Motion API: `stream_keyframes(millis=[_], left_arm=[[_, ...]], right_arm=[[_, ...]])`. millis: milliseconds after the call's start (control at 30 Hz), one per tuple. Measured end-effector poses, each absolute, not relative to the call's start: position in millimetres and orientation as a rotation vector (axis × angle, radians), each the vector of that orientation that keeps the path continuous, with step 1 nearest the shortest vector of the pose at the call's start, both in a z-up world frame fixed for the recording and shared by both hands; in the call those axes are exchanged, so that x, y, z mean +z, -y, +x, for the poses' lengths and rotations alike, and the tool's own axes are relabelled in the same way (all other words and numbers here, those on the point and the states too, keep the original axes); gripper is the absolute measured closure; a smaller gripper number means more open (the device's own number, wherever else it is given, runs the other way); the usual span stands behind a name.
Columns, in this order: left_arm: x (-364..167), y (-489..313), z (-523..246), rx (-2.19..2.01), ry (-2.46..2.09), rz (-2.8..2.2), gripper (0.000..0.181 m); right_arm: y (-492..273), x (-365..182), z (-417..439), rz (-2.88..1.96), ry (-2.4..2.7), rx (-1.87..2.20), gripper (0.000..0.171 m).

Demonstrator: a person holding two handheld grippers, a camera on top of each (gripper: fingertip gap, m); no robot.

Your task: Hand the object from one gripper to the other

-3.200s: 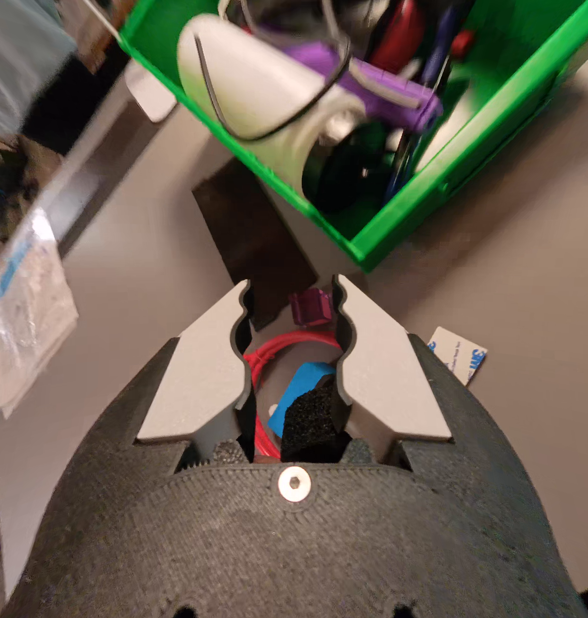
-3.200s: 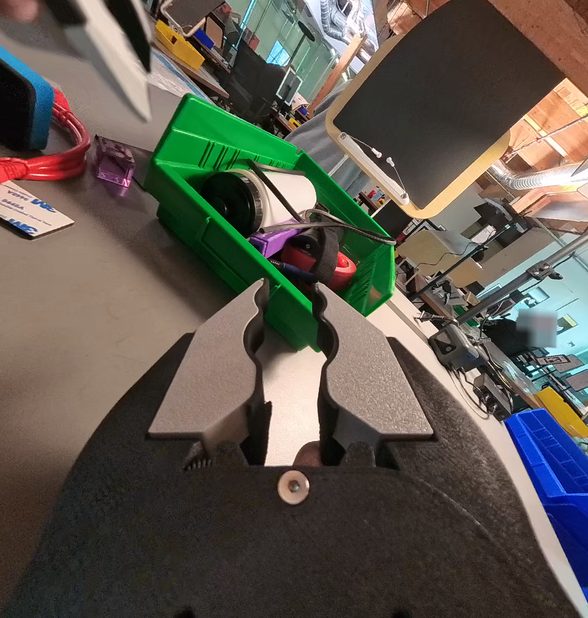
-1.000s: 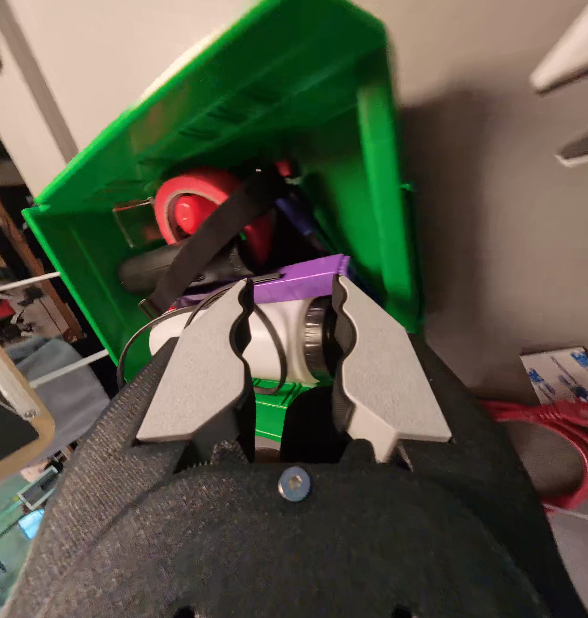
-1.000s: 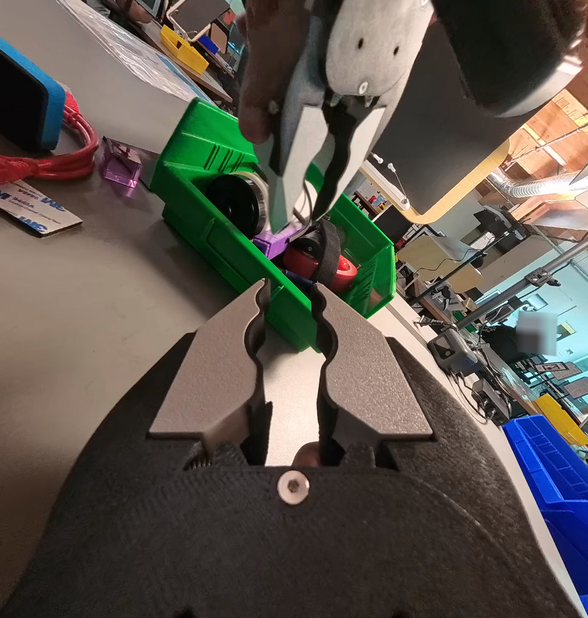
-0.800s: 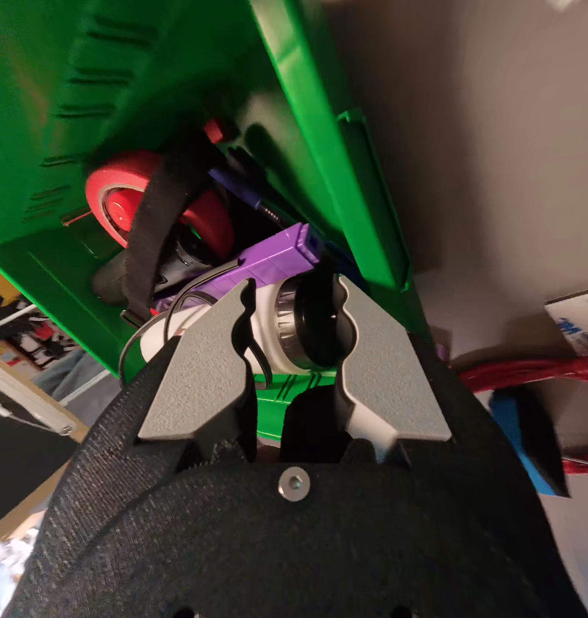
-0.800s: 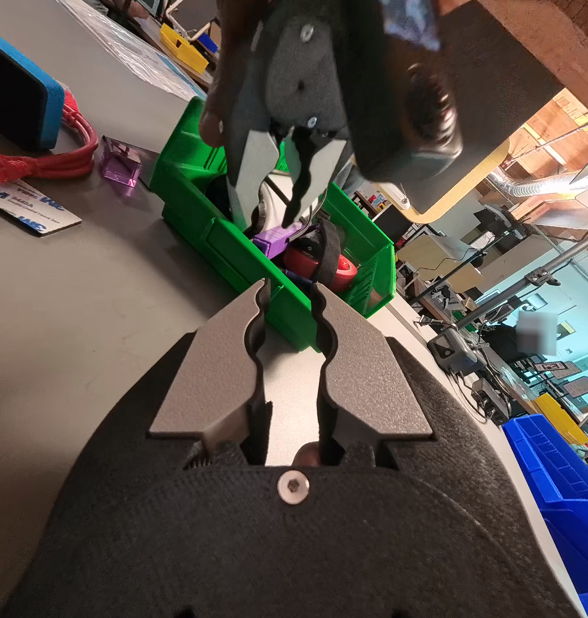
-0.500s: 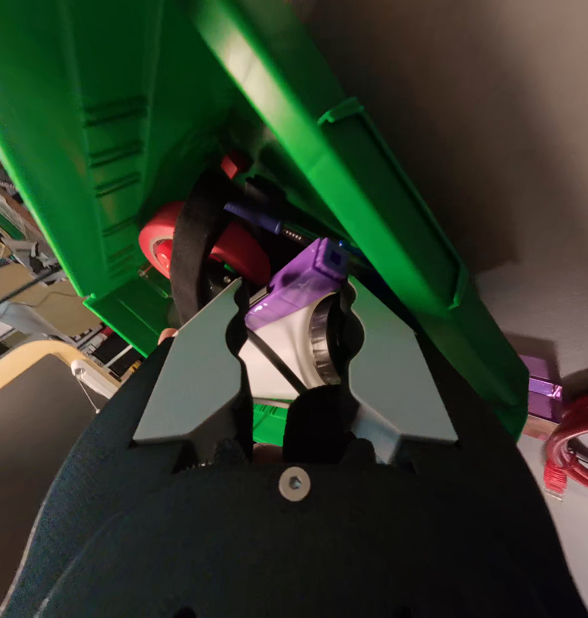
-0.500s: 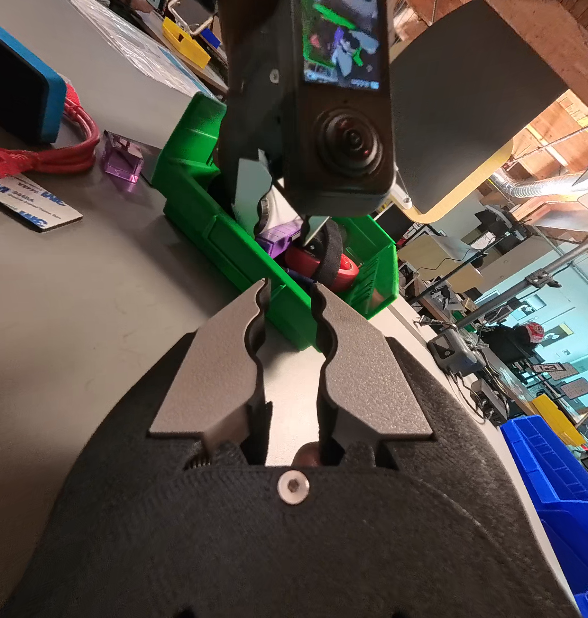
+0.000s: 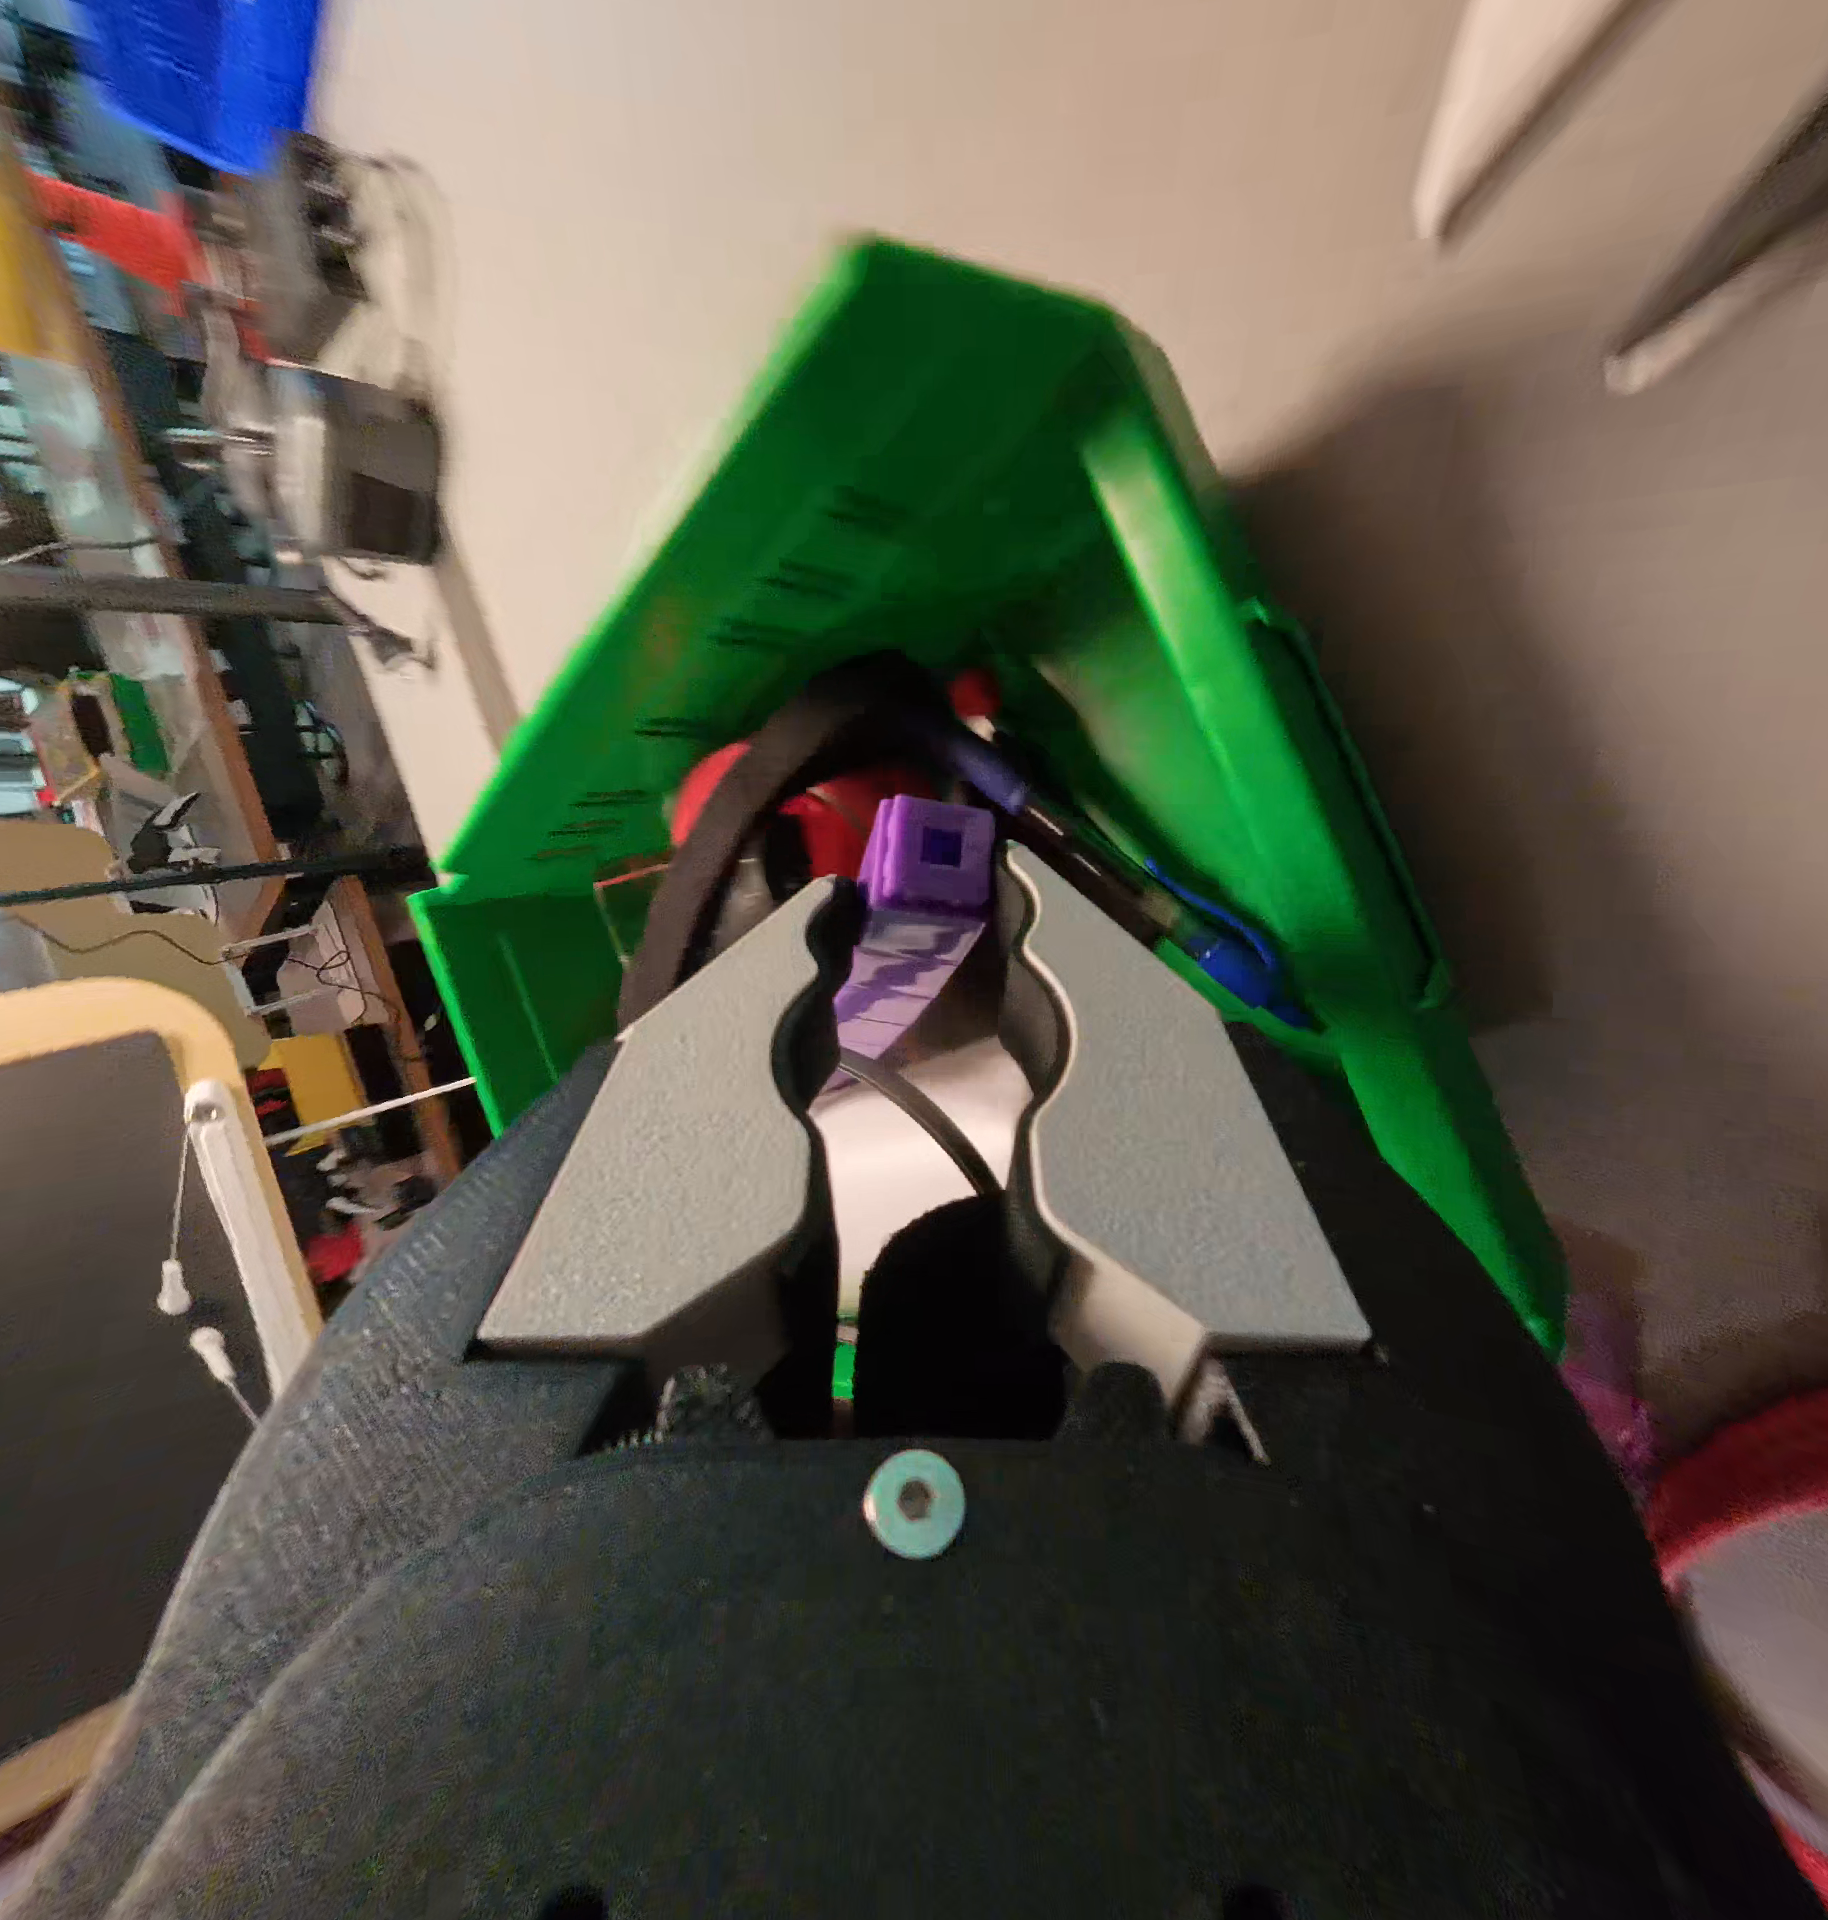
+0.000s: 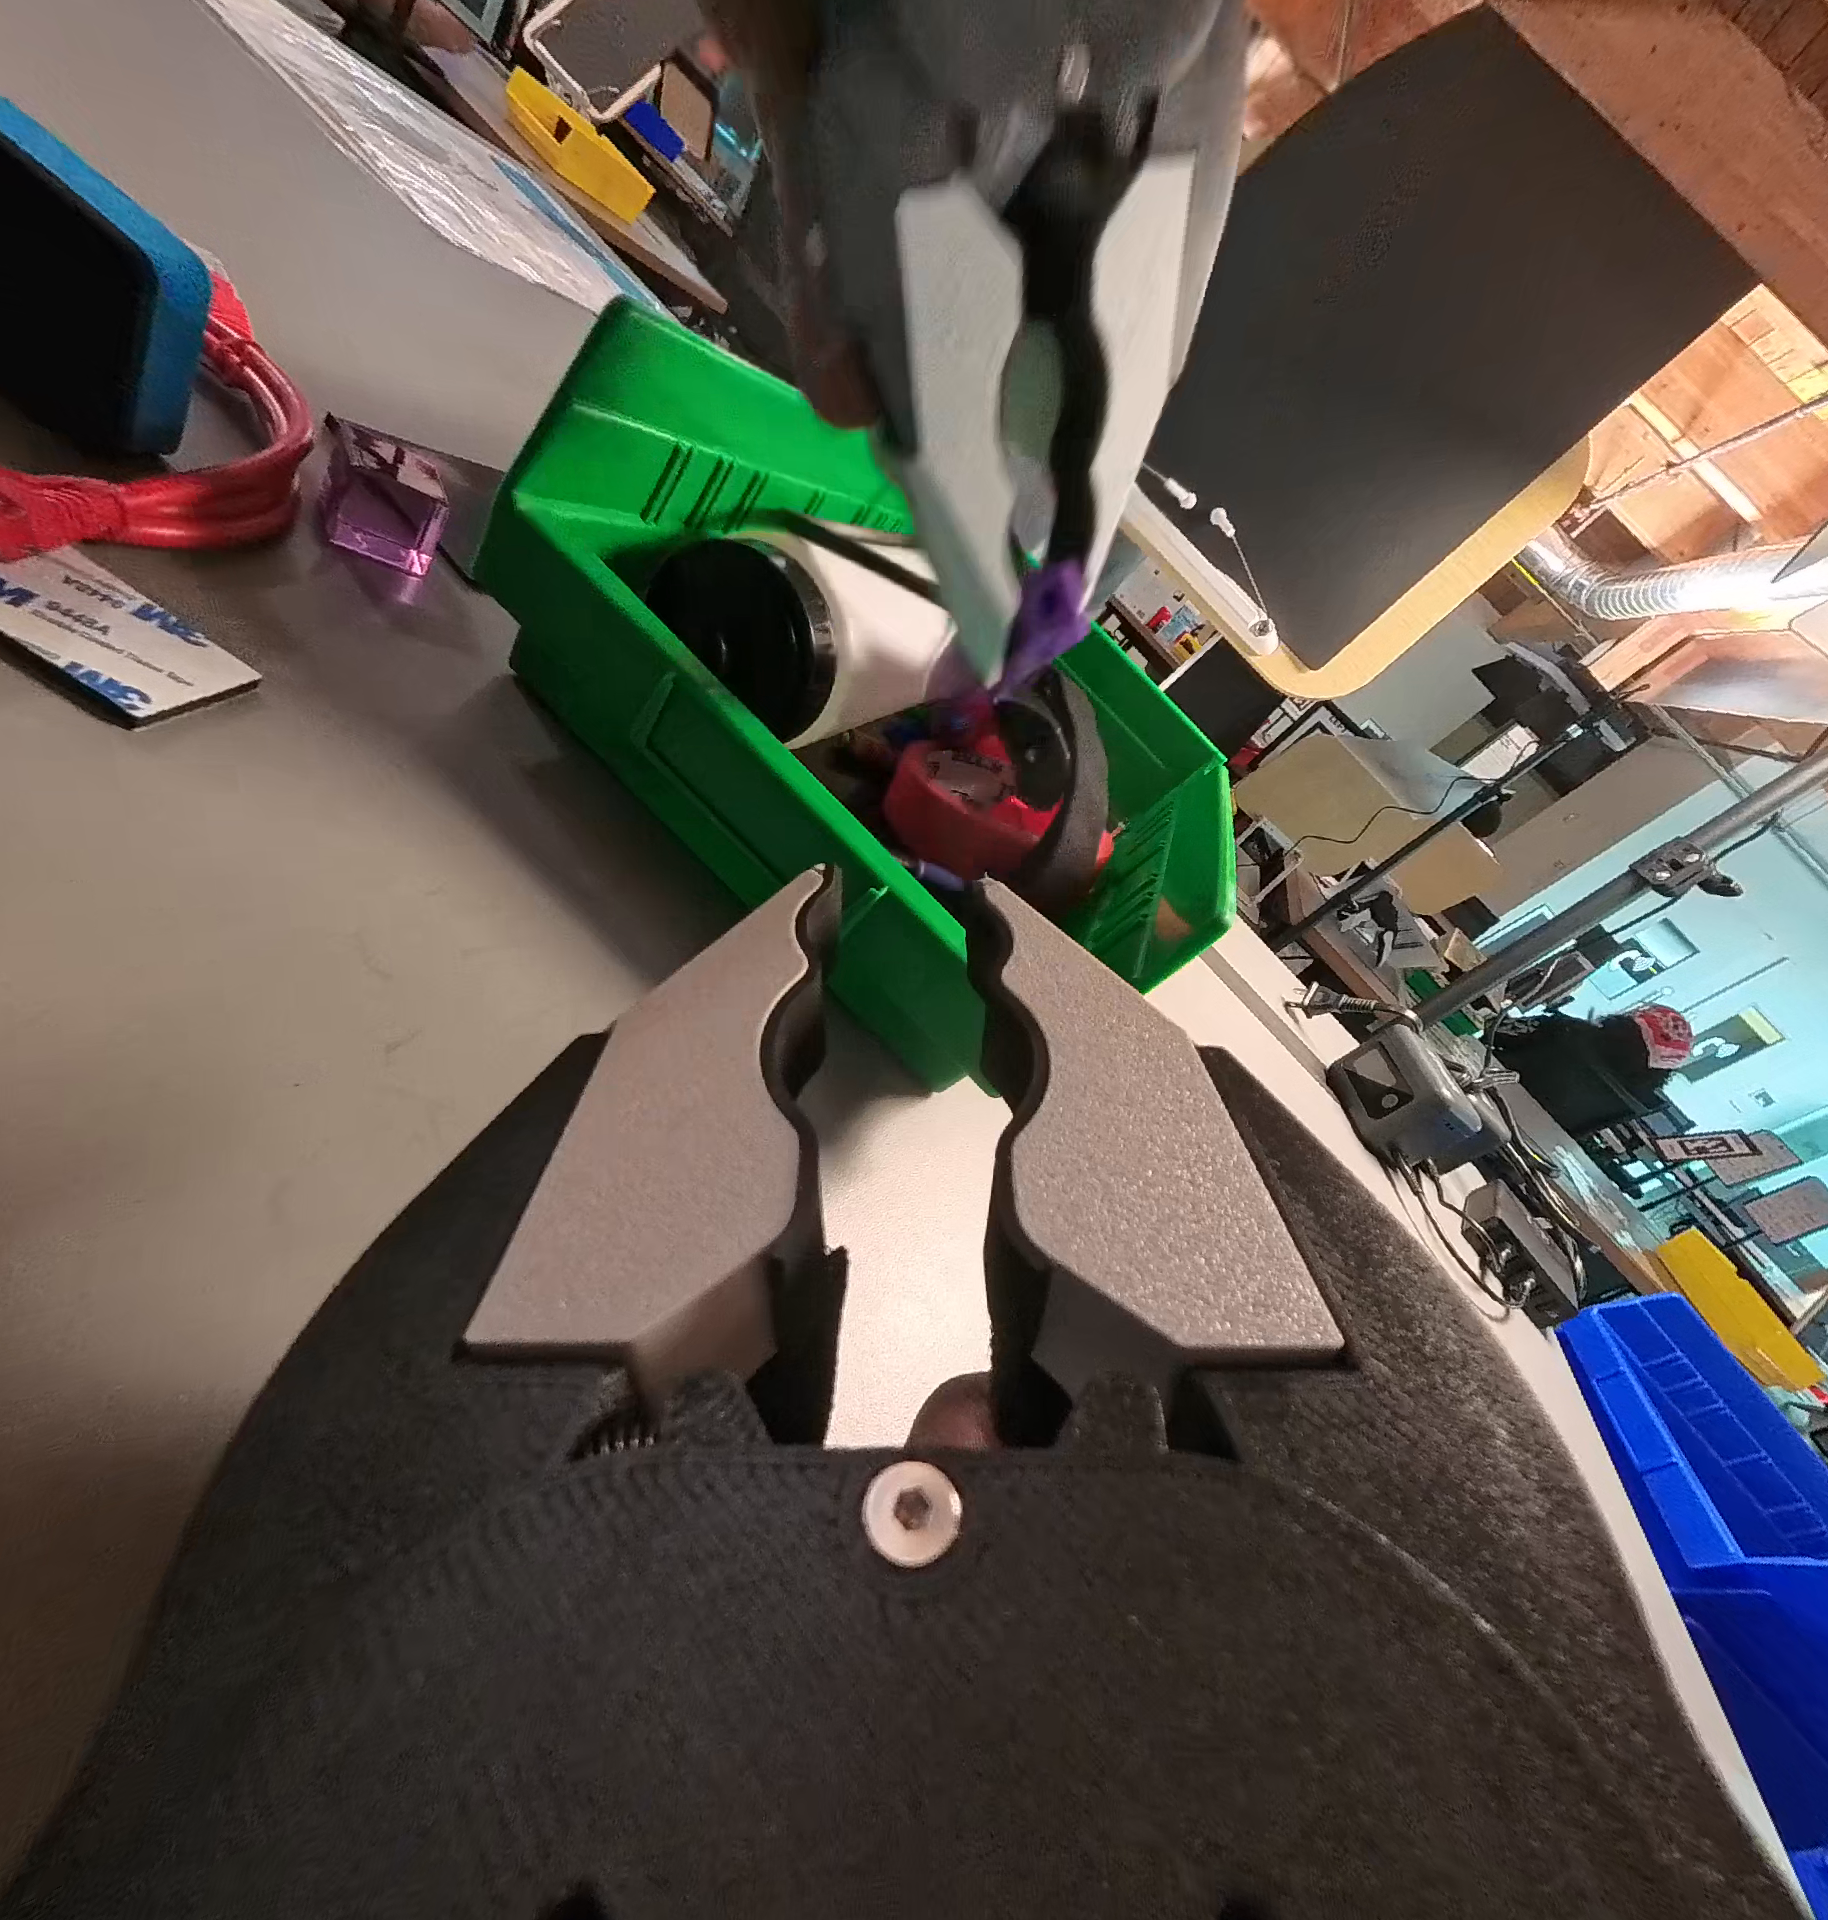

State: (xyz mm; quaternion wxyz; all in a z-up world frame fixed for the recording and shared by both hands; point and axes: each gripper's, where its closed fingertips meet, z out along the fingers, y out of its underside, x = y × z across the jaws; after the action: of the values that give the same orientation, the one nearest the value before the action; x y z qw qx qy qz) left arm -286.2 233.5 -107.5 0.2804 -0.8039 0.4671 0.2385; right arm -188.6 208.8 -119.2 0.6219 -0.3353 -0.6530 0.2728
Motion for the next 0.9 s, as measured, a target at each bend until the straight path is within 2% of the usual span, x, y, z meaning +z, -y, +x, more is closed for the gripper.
stream_keyframes(millis=[167, 333, 633, 767, 900], left_arm=[[-44, -231, -290, 0.466, -0.864, -2.012, 0.158], [-16, -226, -294, 0.363, -0.631, -1.970, 0.158], [54, -216, -258, 0.135, -0.379, -1.802, 0.160], [62, -208, -228, -0.005, -0.318, -1.766, 0.159], [38, -204, -205, -0.148, -0.231, -1.793, 0.159]], right_arm=[[-209, -119, -189, -0.772, 1.498, 0.629, 0.146], [-211, -116, -189, -0.782, 1.486, 0.651, 0.146], [-212, -106, -186, -0.809, 1.453, 0.773, 0.145], [-210, -94, -181, -0.844, 1.430, 0.951, 0.140], [-211, -75, -175, -0.836, 1.397, 1.069, 0.129]])
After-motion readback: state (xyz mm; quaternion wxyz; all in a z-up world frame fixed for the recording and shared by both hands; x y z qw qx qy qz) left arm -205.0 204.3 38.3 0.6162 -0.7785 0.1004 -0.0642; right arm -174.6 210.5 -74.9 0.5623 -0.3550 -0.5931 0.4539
